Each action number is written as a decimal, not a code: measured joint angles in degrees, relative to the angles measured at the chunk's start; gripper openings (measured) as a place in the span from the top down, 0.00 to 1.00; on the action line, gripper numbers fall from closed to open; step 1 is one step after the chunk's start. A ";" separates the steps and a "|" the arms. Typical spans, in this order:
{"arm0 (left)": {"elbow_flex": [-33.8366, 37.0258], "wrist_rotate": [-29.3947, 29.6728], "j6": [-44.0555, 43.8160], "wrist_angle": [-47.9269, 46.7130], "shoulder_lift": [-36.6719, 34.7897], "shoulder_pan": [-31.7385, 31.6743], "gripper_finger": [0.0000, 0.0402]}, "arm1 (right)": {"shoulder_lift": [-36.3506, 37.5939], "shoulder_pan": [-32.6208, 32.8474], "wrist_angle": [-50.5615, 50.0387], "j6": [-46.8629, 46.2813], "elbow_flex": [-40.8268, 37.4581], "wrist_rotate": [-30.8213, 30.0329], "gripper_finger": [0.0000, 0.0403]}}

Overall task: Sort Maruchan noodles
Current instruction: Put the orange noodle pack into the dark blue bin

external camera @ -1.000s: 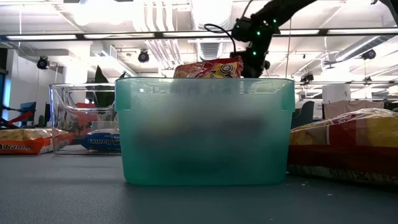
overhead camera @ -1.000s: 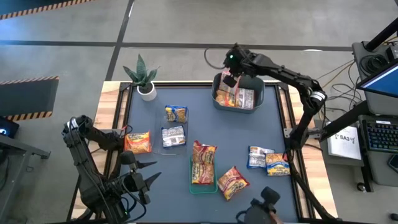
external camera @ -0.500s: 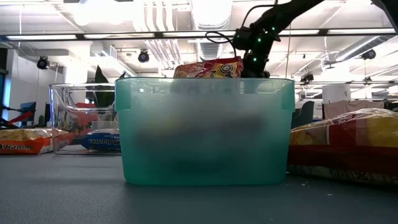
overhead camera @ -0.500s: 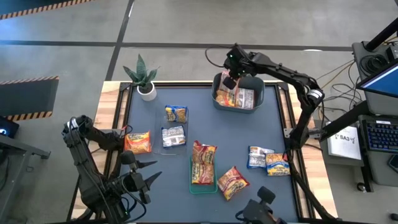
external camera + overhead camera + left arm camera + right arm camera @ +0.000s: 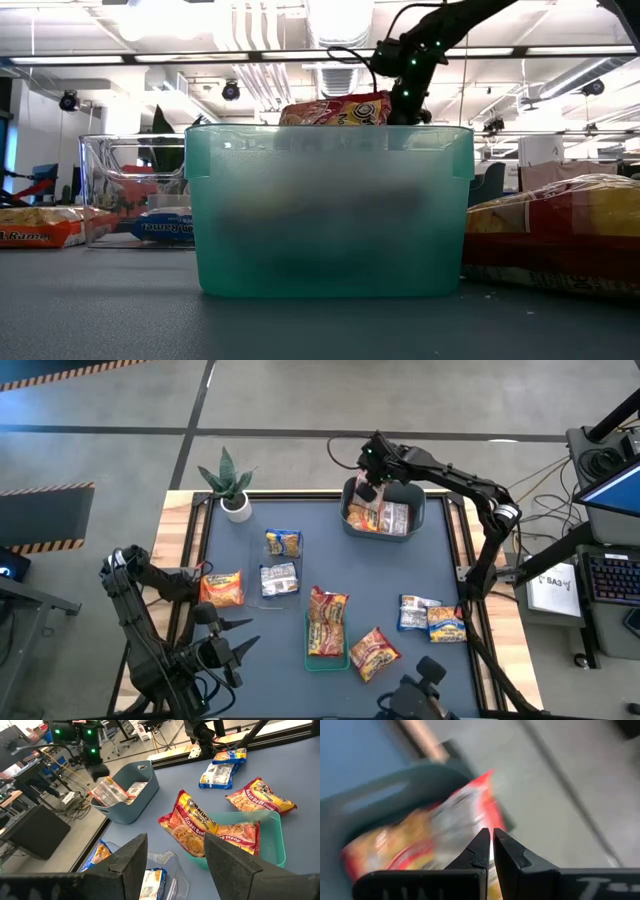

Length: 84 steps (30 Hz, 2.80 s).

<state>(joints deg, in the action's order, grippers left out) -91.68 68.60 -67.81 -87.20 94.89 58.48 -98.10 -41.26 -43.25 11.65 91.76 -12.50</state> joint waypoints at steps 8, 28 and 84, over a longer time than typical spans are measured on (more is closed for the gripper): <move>0.00 -0.04 0.22 0.26 0.00 -0.11 0.56 | -1.71 -1.63 2.92 0.33 -0.21 0.50 0.97; 0.00 0.03 0.22 1.14 0.00 -0.11 0.56 | -1.38 3.66 -7.82 -4.36 -1.24 11.65 0.97; 0.00 3.06 -0.26 4.10 0.00 -1.53 0.56 | 7.70 12.07 10.90 -11.19 -25.11 -1.20 0.97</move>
<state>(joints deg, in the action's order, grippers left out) -91.68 71.66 -68.07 -83.10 94.89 56.95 -90.40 -29.19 -32.36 0.45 66.65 -13.71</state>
